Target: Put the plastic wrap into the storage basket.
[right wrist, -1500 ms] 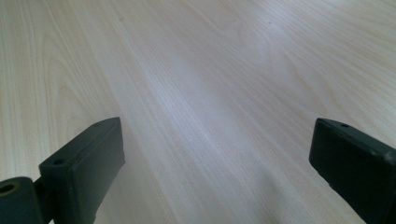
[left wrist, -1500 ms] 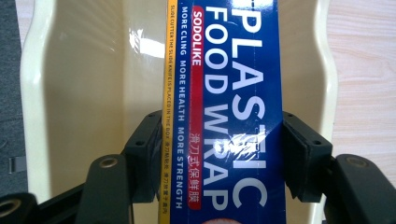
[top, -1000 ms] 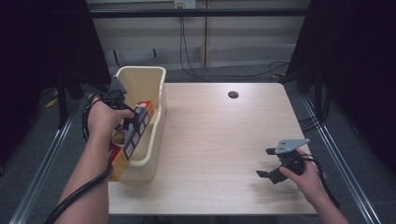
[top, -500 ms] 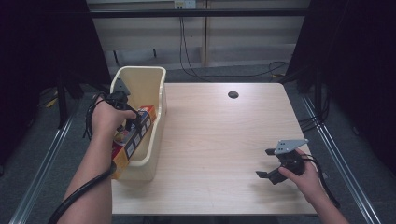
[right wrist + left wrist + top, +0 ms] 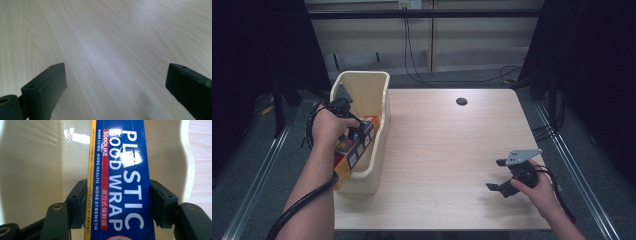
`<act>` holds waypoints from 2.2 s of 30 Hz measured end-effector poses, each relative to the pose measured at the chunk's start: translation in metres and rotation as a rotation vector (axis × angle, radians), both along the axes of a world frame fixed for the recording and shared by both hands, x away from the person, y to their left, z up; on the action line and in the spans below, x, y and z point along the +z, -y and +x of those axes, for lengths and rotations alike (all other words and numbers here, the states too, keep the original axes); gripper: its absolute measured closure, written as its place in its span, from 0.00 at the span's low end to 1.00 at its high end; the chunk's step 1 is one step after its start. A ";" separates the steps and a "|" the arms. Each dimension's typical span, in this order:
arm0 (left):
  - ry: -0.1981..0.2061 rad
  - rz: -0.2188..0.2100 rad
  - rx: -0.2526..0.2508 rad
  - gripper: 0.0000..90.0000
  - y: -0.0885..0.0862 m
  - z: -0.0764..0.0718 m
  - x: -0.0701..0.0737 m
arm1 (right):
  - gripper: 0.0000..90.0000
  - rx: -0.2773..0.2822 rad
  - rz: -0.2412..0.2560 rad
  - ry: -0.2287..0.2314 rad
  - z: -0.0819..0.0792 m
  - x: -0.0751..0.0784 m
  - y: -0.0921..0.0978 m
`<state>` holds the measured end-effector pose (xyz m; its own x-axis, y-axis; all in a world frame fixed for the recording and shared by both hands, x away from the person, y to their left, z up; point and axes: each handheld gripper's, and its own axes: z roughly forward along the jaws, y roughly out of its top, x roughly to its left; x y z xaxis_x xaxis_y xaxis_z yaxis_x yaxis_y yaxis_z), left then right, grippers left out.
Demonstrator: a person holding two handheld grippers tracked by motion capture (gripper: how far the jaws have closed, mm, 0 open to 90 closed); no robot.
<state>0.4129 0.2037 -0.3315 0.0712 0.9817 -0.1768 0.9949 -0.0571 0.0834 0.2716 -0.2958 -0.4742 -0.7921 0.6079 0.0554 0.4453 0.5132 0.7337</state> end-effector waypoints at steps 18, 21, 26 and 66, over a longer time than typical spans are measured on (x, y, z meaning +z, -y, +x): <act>-0.025 0.013 0.001 0.44 0.000 0.002 -0.010 | 0.04 0.003 -0.003 -0.002 0.000 0.000 -0.001; -0.028 0.009 0.006 0.43 0.000 0.003 -0.010 | 0.04 0.003 -0.006 -0.002 0.000 -0.001 -0.001; -0.002 -0.032 0.024 0.39 0.000 0.002 -0.006 | 0.04 0.004 -0.006 0.005 0.000 0.000 -0.001; 0.189 -0.187 -0.176 0.09 0.036 -0.012 0.038 | 0.04 0.021 -0.003 0.009 0.002 0.002 -0.003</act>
<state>0.4013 0.1677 -0.2936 0.2862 0.9030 -0.3204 0.9369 -0.1938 0.2908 0.2732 -0.2924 -0.4724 -0.8052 0.5913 0.0461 0.4276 0.5249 0.7360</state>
